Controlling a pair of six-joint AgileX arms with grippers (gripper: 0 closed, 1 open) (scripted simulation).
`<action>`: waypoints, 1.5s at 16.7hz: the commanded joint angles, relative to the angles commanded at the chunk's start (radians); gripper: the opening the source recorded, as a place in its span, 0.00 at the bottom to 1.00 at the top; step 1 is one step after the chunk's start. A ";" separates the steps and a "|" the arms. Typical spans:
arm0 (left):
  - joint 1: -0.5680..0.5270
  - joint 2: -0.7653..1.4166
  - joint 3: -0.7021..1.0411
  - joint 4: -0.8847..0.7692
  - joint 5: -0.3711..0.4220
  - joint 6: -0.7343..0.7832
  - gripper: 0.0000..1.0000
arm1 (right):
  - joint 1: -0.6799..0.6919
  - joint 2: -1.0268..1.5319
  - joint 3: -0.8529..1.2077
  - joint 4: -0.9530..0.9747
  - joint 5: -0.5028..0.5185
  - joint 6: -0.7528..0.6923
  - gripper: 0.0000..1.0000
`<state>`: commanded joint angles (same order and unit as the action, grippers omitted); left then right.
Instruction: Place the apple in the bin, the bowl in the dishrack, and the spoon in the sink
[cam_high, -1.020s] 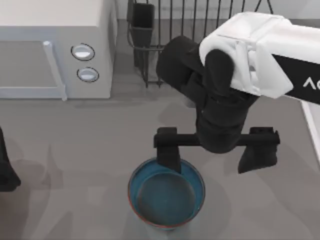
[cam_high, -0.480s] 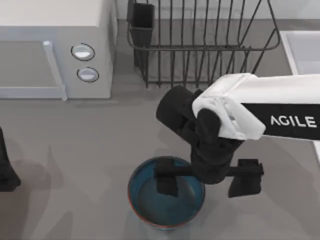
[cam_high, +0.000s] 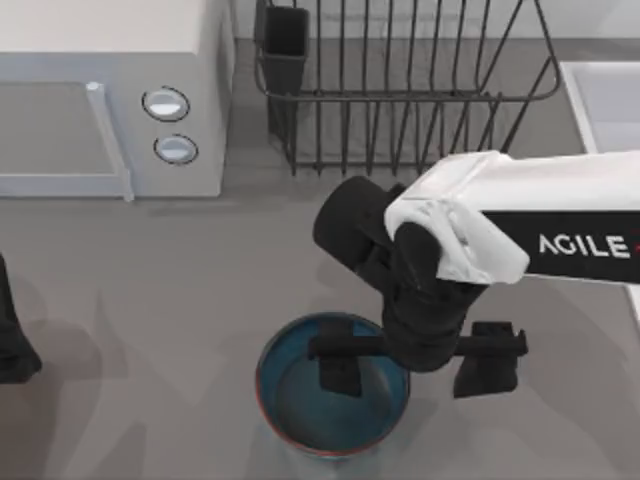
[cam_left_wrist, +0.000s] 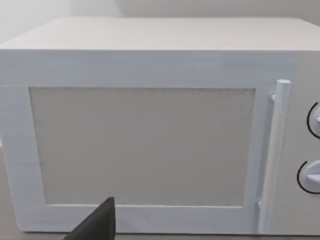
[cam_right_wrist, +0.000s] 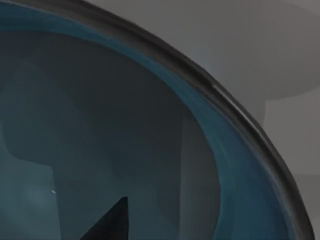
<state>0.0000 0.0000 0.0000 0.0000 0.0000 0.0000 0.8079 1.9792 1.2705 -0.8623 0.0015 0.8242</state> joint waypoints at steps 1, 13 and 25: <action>0.000 0.000 0.000 0.000 0.000 0.000 1.00 | 0.000 0.000 0.000 0.000 0.000 0.000 0.70; 0.000 0.000 0.000 0.000 0.000 0.000 1.00 | 0.000 0.000 0.000 0.000 0.000 0.000 0.00; 0.000 0.000 0.000 0.000 0.000 0.000 1.00 | 0.000 -0.041 0.121 -0.165 0.000 0.001 0.00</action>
<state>0.0000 0.0000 0.0000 0.0000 0.0000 0.0000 0.8081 1.9384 1.3917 -1.0273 0.0014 0.8251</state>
